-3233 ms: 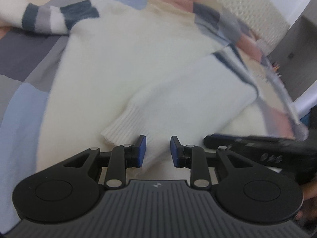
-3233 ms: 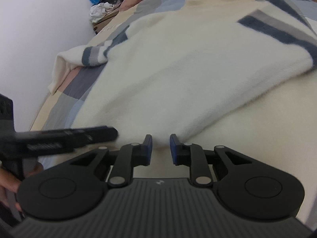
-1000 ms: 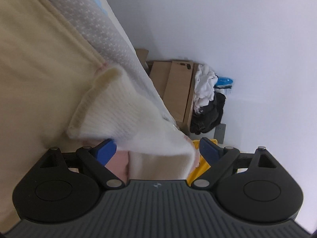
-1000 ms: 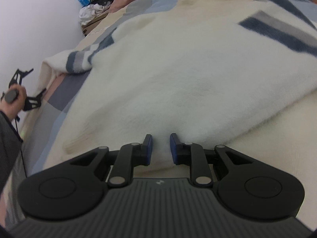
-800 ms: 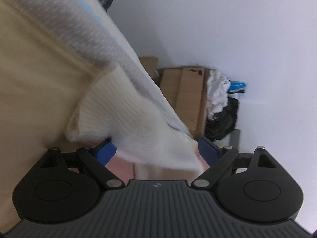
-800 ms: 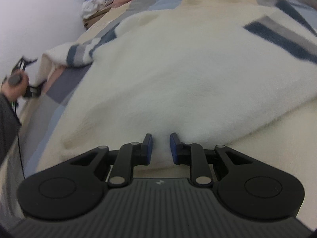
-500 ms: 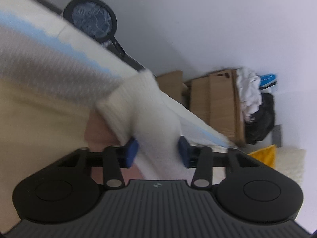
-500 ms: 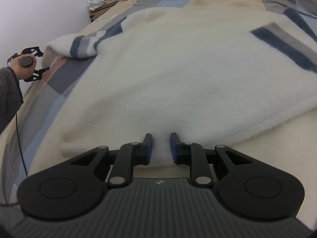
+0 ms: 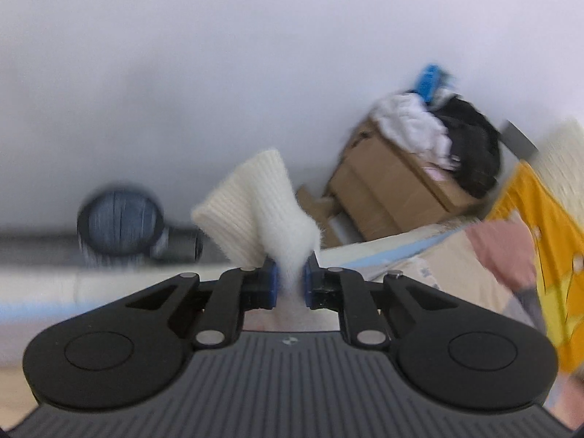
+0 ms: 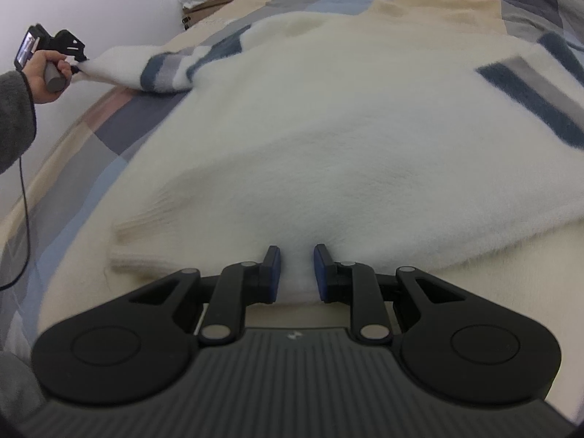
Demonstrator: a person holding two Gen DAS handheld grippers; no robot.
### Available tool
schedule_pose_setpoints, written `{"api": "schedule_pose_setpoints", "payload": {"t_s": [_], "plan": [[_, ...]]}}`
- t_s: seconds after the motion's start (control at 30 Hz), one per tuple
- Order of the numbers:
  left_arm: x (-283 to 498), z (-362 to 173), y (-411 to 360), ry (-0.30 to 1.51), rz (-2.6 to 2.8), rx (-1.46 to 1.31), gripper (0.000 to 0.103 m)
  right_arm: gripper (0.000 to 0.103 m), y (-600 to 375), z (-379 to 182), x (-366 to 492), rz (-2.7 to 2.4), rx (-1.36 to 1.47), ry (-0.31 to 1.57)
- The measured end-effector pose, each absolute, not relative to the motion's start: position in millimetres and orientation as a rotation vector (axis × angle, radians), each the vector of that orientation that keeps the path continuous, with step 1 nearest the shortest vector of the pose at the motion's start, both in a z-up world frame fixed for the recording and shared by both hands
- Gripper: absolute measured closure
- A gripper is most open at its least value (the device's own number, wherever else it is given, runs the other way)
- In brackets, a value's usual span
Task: Fold large clothes
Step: 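Lift the sleeve with the left gripper, fold it across the body, release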
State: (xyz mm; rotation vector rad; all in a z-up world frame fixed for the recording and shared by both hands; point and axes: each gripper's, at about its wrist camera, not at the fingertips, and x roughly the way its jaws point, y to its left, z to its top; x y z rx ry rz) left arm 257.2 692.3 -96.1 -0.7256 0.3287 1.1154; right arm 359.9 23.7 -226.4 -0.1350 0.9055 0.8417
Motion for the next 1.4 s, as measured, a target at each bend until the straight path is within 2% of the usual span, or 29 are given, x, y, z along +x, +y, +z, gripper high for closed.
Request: {"api": "schedule_pose_setpoints", "payload": {"t_s": [0.13,0.37,0.53,0.7,0.83,1.03,1.1,1.4], "plan": [[273.5,-42.2,656.3,0.309,1.055,-0.572,0.088,0.080,17.8,-226.0,363.2,0.850,-0.087,0.907],[315.2,53.1,545.2,0.285,0.867,-0.204,0.088,0.076,0.7,-204.6,360.0,0.858,-0.022,0.853],[333.5,94.6,467.6,0.237,0.706,-0.209,0.088,0.076,-21.3,-190.1,363.4,0.822,0.031,0.801],[351.6,112.3,382.8,0.216,0.554,-0.173,0.088,0.076,-44.9,-183.7,363.7,0.742,0.059,0.769],[359.2,102.5,308.6,0.236,0.411,-0.141,0.088,0.076,-66.4,-171.6,356.9,0.732,0.093,0.713],[358.2,55.6,210.5,0.232,0.250,-0.144,0.088,0.076,-99.4,-160.9,361.6,0.677,0.170,0.682],[351.3,26.3,180.5,0.231,0.176,-0.172,0.088,0.076,-113.4,-159.0,365.3,0.652,0.210,0.679],[366.1,-103.3,68.7,0.441,0.026,-0.185,0.088,0.076,-171.4,-158.0,372.9,0.559,0.340,0.617]]}}
